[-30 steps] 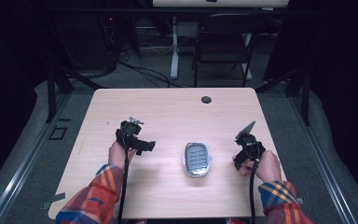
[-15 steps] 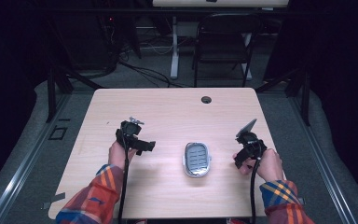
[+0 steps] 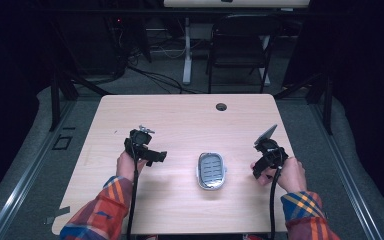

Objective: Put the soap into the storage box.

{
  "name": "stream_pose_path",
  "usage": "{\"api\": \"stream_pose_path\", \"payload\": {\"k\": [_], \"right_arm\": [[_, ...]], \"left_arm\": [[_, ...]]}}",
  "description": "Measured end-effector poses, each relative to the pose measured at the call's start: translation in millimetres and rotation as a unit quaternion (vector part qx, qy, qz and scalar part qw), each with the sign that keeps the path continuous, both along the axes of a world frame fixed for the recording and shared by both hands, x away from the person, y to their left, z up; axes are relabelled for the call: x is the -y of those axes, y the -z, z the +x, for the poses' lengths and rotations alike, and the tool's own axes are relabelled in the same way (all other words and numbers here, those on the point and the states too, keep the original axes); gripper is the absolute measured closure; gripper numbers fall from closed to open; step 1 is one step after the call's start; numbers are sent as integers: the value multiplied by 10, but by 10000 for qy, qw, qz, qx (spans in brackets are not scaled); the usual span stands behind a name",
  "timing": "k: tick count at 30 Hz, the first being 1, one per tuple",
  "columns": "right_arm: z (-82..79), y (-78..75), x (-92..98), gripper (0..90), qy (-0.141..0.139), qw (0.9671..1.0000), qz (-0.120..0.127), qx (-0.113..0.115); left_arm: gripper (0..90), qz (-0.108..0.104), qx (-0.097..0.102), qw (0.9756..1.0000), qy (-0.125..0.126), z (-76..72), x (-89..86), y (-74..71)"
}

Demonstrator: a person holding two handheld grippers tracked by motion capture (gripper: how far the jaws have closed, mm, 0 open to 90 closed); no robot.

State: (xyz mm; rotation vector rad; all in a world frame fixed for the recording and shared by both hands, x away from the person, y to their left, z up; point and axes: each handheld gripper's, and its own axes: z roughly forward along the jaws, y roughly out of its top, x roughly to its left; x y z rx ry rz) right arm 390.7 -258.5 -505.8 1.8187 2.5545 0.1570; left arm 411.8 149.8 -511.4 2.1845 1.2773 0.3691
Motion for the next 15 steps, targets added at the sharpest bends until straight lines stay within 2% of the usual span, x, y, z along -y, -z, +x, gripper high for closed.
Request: {"api": "stream_pose_path", "payload": {"k": [2, 5, 6, 8, 15], "right_arm": [[14, -33, 3, 367, -117, 9999, -67, -101], [14, -34, -2, 367, -113, 9999, -52, -107], [5, -27, -15, 367, -31, 10000, -20, -19], [13, -36, -10, 367, -84, 9999, -20, -68], [19, -91, -28, 368, -60, 10000, -39, 4]], "left_arm": [[0, -2, 3, 10000, -3, 0, 5, 3], [0, 4, 2, 10000, -2, 1, 5, 2], [0, 4, 4, 10000, -1, 1, 5, 3], [0, 1, 2, 10000, 0, 2, 6, 3], [0, 1, 0, 10000, 15, 2, 10, 1]]}}
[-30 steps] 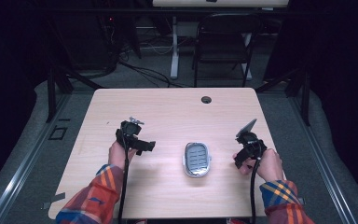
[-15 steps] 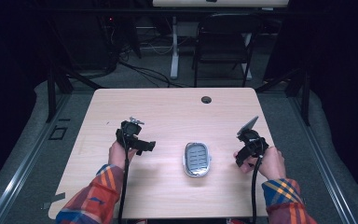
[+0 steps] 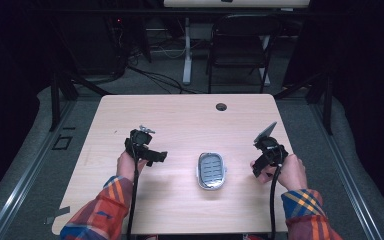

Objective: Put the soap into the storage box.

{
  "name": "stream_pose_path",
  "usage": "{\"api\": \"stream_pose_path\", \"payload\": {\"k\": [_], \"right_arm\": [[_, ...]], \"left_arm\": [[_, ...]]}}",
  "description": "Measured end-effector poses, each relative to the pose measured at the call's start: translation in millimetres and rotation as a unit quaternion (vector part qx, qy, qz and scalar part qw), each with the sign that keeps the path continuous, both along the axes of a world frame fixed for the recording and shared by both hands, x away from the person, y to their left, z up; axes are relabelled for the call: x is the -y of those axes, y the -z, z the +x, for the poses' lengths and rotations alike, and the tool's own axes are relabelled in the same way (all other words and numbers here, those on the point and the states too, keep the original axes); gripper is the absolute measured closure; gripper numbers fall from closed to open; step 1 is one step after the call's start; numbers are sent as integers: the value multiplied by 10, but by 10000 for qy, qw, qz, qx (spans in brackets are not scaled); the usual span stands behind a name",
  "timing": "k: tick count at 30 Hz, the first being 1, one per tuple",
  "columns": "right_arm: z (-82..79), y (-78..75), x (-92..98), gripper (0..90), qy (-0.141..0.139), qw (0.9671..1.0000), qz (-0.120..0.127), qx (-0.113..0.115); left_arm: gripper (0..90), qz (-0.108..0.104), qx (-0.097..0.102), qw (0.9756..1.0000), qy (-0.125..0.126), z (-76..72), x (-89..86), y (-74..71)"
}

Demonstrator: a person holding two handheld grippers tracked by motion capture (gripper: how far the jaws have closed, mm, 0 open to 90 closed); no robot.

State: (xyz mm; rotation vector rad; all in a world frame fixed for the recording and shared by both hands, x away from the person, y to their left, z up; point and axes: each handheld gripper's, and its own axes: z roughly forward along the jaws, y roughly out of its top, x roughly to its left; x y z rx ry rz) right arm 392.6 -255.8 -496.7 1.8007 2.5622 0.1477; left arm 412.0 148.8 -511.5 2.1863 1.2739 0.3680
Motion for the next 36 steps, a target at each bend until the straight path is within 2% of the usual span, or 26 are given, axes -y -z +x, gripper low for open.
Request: {"api": "stream_pose_path", "payload": {"k": [6, 7, 9, 12, 15, 18, 19, 22, 27, 32, 36], "right_arm": [[24, -73, -4, 368, -136, 9998, -115, -114], [13, -63, -11, 368, -42, 10000, -50, -18], [14, -81, -18, 368, -31, 10000, -68, 3], [29, -138, -18, 368, -120, 9998, -128, -78], [31, -173, -39, 368, -89, 9999, -124, 6], [47, -216, -46, 368, -178, 9997, -179, -69], [43, -218, -61, 368, -110, 9998, -136, 24], [53, -254, -81, 368, -140, 9999, -63, 7], [74, -303, -117, 368, -239, 9997, -99, -37], [84, -323, -157, 368, -234, 9997, -104, 22], [100, -351, -179, 368, -309, 9995, -75, -41]], "left_arm": [[0, 7, 5, 10000, -3, 1, 3, 0], [0, 6, 5, 10000, -3, 1, 3, 0], [0, 4, 6, 10000, -5, 2, 3, -1], [0, 8, 7, 10000, 6, 3, 5, 0], [0, 4, 11, 10000, 6, 3, 7, -1], [0, 4, 4, 10000, 11, 4, 6, -1], [0, 4, 5, 10000, 12, 4, 7, -2], [0, 2, 4, 10000, 15, 4, 7, -2], [1, 5, 9, 10000, 20, 4, 10, -2], [1, 5, 3, 10000, 23, 5, 10, 0], [1, 10, 6, 10000, 26, 5, 12, 0]]}}
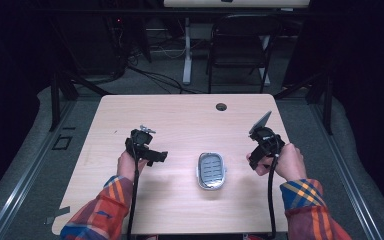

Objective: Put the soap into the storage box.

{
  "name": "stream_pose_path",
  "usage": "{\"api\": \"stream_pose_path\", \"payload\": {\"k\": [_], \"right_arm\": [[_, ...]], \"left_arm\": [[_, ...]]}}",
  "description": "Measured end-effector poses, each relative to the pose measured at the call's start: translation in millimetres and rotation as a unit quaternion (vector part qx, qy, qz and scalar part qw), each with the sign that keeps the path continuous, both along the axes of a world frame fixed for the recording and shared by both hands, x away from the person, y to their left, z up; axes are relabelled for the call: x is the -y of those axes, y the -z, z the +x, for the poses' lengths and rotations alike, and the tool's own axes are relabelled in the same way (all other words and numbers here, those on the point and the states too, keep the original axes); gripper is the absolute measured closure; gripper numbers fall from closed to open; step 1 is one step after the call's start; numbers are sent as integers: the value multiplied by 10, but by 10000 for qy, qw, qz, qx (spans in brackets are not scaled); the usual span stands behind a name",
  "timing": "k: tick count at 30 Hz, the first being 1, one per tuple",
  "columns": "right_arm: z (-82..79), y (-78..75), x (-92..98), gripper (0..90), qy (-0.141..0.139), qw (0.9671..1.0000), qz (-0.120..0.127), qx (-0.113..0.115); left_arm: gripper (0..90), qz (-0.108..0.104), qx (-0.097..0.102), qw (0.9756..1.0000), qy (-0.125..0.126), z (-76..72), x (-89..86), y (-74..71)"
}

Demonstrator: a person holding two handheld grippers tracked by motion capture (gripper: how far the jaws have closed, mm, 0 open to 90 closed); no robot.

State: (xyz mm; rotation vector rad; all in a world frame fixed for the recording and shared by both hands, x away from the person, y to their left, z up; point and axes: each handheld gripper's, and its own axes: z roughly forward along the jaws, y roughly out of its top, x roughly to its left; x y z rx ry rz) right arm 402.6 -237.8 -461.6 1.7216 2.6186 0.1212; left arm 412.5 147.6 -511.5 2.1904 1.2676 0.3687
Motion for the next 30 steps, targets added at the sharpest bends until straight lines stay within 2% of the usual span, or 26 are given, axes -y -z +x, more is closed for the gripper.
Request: {"api": "stream_pose_path", "payload": {"k": [3, 5, 12, 16, 25, 30], "right_arm": [[11, -16, -18, 369, -53, 10000, -43, -6], [6, -7, -38, 369, 6, 10000, 3, 42], [29, -12, -98, 369, -90, 10000, 16, -22], [37, -21, -137, 369, -80, 10000, 33, 37], [60, -46, -190, 369, -165, 9998, 74, 16], [77, -67, -221, 369, -224, 9997, 5, -9]], "left_arm": [[1, -7, 1, 10000, -5, 0, 1, 0], [1, -7, -2, 10000, -1, 0, 2, 1], [1, -2, -1, 10000, 8, 1, 4, 1], [0, -18, -2, 10000, 11, 0, 8, 2], [0, -18, -8, 10000, 27, 0, 13, 2], [0, -4, -10, 10000, 38, 1, 13, 1]]}}
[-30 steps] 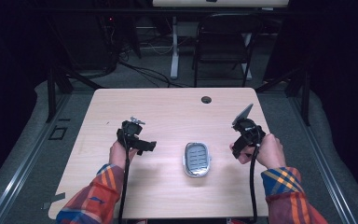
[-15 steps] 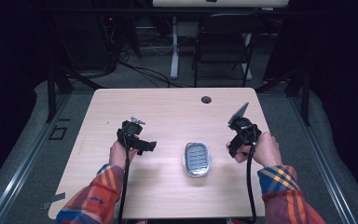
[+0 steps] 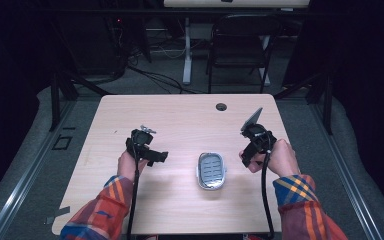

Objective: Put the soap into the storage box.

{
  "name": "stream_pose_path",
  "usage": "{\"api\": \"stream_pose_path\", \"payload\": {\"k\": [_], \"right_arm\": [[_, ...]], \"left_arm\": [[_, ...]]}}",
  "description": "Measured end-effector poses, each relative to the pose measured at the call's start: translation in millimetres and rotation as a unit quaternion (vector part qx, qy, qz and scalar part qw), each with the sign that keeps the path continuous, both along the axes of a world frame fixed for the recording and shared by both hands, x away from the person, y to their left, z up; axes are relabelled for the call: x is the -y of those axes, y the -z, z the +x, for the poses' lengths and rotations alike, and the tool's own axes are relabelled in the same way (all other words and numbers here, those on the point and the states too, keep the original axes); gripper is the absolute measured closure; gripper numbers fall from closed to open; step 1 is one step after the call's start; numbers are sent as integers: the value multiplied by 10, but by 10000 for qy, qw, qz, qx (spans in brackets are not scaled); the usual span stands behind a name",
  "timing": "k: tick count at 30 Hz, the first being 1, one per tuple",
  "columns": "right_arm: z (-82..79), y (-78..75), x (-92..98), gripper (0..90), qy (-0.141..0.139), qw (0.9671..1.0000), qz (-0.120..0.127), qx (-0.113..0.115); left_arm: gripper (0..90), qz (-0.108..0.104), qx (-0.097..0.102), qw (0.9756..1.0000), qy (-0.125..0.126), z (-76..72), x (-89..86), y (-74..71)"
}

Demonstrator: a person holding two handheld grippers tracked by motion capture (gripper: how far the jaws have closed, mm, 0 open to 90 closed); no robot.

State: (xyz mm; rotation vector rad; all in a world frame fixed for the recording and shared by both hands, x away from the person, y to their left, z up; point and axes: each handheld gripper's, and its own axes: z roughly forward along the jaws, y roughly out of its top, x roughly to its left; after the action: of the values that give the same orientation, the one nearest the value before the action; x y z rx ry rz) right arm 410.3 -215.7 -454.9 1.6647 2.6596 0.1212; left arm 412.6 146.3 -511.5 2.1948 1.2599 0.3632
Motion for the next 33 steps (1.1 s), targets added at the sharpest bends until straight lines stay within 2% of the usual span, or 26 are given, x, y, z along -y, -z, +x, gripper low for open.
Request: {"api": "stream_pose_path", "payload": {"k": [7, 8, 10, 12, 17, 21, 23, 33], "right_arm": [[10, -1, -55, 369, -11, 10000, 15, 30], [22, -15, -58, 369, -108, 9999, -62, -34], [11, 0, -84, 369, -12, 10000, 9, 49], [25, -23, -90, 369, -117, 9999, -81, -12], [28, -29, -144, 369, -104, 9999, -17, 51], [49, -51, -186, 369, -222, 9997, -82, -30], [45, -40, -210, 369, -164, 9999, -10, 46], [80, -74, -319, 369, -351, 9993, -118, -38]], "left_arm": [[1, 8, 0, 10000, 7, 2, 2, 1], [1, 8, 0, 10000, 6, 1, 2, 1], [1, 2, -16, 10000, 10, 2, -1, -1], [0, 2, -15, 10000, 8, 2, -1, -1], [1, 4, 2, 10000, 2, 1, 3, 0], [1, 3, 2, 10000, 3, 1, 3, 0], [1, 10, 6, 10000, 10, 2, 2, -1], [1, 13, 6, 10000, 13, 0, 3, -1]]}}
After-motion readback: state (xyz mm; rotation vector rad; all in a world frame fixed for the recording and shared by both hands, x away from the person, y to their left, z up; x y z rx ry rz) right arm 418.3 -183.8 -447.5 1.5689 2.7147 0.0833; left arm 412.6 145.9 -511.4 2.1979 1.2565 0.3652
